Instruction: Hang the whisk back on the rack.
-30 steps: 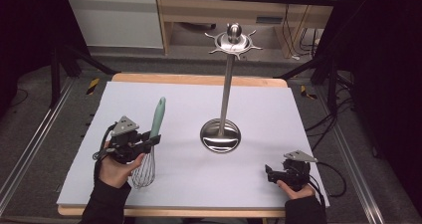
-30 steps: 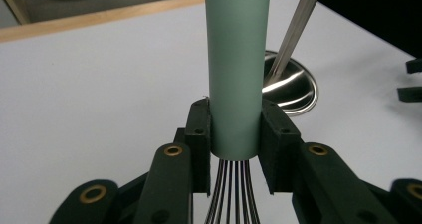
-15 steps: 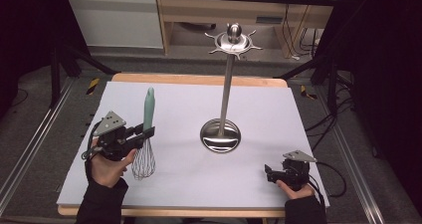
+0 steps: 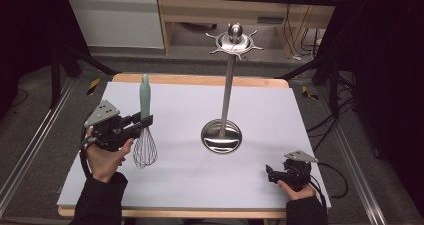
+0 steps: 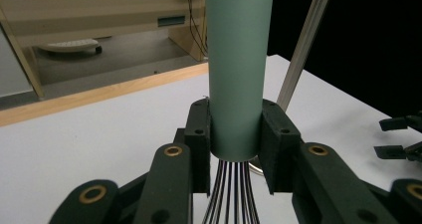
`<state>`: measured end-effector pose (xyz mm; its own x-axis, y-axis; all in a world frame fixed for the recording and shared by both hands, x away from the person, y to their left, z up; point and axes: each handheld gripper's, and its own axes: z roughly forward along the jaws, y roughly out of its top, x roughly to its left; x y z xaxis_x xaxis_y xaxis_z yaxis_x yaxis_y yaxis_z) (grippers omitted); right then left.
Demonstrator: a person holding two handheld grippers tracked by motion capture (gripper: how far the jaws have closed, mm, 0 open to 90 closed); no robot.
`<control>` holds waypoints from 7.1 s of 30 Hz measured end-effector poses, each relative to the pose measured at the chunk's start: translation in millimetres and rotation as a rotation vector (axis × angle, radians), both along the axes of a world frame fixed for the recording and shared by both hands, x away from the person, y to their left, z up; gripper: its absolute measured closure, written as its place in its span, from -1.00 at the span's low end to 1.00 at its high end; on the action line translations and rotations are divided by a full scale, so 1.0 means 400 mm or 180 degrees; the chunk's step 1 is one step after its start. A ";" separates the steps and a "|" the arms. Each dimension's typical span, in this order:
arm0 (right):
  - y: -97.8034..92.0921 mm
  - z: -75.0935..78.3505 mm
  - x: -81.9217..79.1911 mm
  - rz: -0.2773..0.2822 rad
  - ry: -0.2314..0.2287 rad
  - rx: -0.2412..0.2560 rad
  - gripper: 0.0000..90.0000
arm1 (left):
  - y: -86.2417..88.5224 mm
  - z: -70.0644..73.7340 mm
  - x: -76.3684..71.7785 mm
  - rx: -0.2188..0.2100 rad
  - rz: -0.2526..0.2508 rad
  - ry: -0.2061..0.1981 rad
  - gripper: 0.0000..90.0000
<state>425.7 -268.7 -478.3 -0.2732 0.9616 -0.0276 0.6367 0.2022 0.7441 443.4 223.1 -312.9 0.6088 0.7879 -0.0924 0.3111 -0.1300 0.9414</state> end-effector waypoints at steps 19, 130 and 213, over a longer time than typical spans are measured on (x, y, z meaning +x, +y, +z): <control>0.001 0.004 0.002 -0.0010 -0.0014 0.0019 -0.85 | -0.091 0.091 0.015 -0.0016 -0.0250 -0.0173 0.52; 0.002 0.006 0.005 0.0049 -0.0007 0.0073 -0.86 | -0.379 0.140 0.154 0.0299 -0.0433 -0.0119 0.52; -0.017 -0.013 0.001 -0.0059 0.0081 -0.0042 -0.86 | -0.042 -0.303 0.069 0.0603 0.0158 0.0568 -0.32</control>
<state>426.1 -275.6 -483.4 -0.2560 0.9661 -0.0335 0.6591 0.1998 0.7250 471.2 206.2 -434.3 0.5563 0.8299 -0.0428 0.4804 -0.2792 0.8314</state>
